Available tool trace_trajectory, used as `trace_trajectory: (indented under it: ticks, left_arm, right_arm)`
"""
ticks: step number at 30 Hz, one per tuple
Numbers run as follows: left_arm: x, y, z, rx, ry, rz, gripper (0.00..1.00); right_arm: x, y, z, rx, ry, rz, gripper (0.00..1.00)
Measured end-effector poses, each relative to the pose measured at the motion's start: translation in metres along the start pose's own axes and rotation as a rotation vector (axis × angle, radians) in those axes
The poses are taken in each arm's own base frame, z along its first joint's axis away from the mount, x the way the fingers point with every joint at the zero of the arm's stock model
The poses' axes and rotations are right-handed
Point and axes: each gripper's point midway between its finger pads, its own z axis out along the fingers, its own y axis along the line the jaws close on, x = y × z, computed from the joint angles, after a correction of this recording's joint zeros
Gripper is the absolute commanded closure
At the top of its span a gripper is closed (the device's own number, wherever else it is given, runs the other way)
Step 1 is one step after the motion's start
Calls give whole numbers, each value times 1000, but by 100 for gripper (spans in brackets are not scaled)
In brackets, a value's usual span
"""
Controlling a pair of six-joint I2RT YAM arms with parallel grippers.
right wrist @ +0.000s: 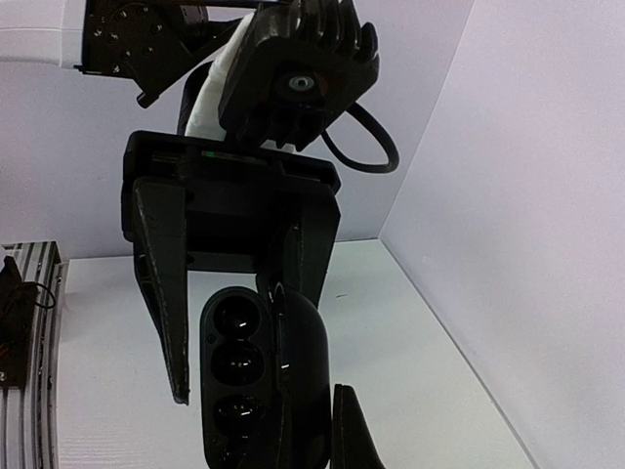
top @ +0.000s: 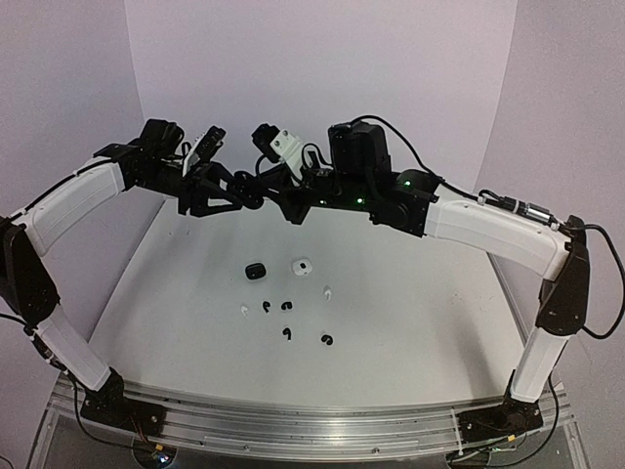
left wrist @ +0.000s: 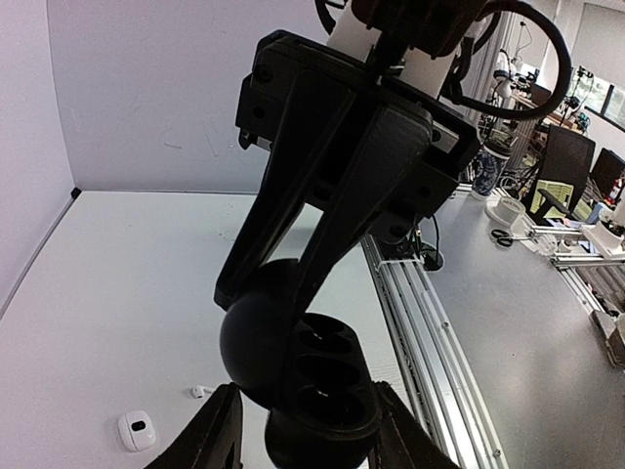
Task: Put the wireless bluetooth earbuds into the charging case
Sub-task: Pass from the right arm to the left
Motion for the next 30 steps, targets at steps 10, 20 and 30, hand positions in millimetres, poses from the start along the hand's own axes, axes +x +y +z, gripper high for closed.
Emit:
trace_trajectory:
  ticks: [10,20,30]
  left_arm:
    - [-2,-1,0,4,-4,4,77]
    - [2,-3,0,7,5,-8,67]
    - [3,-3,0,5,9,-8,91]
  right_arm:
    - [2,-1,0,7,7,-3,100]
    - [2,-1,0,6,8,-4,100]
    - [2,0,0,4,8,-4,100]
